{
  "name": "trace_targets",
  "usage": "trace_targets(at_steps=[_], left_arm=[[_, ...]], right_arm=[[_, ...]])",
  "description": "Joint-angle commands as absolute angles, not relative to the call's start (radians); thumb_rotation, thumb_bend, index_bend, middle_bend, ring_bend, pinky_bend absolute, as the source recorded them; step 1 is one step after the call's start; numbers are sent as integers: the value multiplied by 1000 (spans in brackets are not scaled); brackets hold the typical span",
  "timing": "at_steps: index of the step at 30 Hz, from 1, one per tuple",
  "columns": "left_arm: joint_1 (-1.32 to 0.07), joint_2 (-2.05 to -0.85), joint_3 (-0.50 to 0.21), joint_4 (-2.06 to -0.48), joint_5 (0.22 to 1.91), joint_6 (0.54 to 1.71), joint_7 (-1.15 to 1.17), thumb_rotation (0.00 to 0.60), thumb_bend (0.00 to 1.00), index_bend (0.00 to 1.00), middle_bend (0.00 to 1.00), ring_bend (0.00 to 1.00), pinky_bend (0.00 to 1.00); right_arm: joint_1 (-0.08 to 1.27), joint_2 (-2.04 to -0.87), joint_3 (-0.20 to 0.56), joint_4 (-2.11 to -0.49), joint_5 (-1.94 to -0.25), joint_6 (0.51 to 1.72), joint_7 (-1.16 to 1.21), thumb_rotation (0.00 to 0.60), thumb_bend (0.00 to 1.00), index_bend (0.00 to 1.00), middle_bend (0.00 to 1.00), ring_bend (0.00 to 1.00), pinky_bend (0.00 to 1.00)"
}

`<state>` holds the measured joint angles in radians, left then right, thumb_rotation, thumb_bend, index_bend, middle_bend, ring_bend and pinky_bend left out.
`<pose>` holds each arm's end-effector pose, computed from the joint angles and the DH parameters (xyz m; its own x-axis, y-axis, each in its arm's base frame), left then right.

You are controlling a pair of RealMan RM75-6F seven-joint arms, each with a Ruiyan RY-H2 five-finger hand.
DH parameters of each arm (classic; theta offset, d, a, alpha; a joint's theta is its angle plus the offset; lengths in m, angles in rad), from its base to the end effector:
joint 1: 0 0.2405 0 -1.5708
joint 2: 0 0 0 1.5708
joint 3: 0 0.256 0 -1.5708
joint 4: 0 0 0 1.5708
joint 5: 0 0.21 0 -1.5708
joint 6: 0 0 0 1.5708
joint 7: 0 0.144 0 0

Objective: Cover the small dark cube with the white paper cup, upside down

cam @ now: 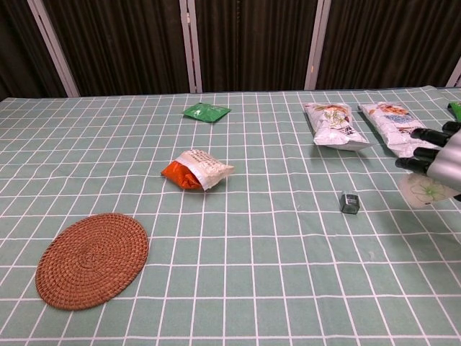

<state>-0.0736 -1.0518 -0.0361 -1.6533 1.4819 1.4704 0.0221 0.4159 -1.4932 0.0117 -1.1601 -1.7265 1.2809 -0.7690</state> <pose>-0.3141 0.1743 0.1741 0.4376 0.0338 0.8985 0.8986 0.0183 -0.4383 -0.2676 -0.2703 0.0301 0.9131 0.3038 0.2720 -0.1422 -0.3880 0.9106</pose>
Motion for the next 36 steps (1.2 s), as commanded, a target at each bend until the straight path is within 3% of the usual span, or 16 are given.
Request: trace_targets(at_steps=[1, 8, 19, 21, 23, 26, 31, 36], left_arm=[[-73, -1050, -36, -1655, 1483, 1472, 20, 600, 0, 0, 0, 0, 0], [-70, -1044, -35, -1660, 1483, 1477, 15, 600, 0, 0, 0, 0, 0], [-77, -1043, -34, -1658, 1470, 1455, 12, 600, 0, 0, 0, 0, 0], [-79, -1044, -33, -1659, 1466, 1448, 15, 600, 0, 0, 0, 0, 0], [-80, -1044, -32, -1661, 1467, 1445, 12, 600, 0, 0, 0, 0, 0], [-80, -1044, -33, -1661, 1469, 1449, 10, 600, 0, 0, 0, 0, 0], [-80, -1046, -33, -1662, 1468, 1450, 17, 600, 0, 0, 0, 0, 0], [-79, -1048, -28, -1669, 1476, 1453, 31, 600, 0, 0, 0, 0, 0]], right_arm=[[436, -1445, 56, -1308, -1628, 1223, -482, 600, 183, 238, 395, 170, 418], [488, -1397, 4, -1293, -1630, 1102, -56, 600, 208, 238, 395, 167, 419], [504, -1417, -39, -1191, -1634, 1050, 76, 600, 192, 232, 389, 161, 418], [504, -1421, -46, -1172, -1641, 1052, 81, 600, 153, 135, 287, 102, 375], [506, -1413, -60, -1168, -1652, 1047, 82, 600, 69, 10, 73, 13, 210], [499, -1373, -65, -1214, -1656, 1064, 27, 600, 2, 0, 0, 0, 21], [461, -1299, -47, -1359, -1650, 1140, -227, 600, 0, 0, 0, 0, 0], [463, -1239, -43, -1485, -1664, 1135, -503, 600, 0, 0, 0, 0, 0]])
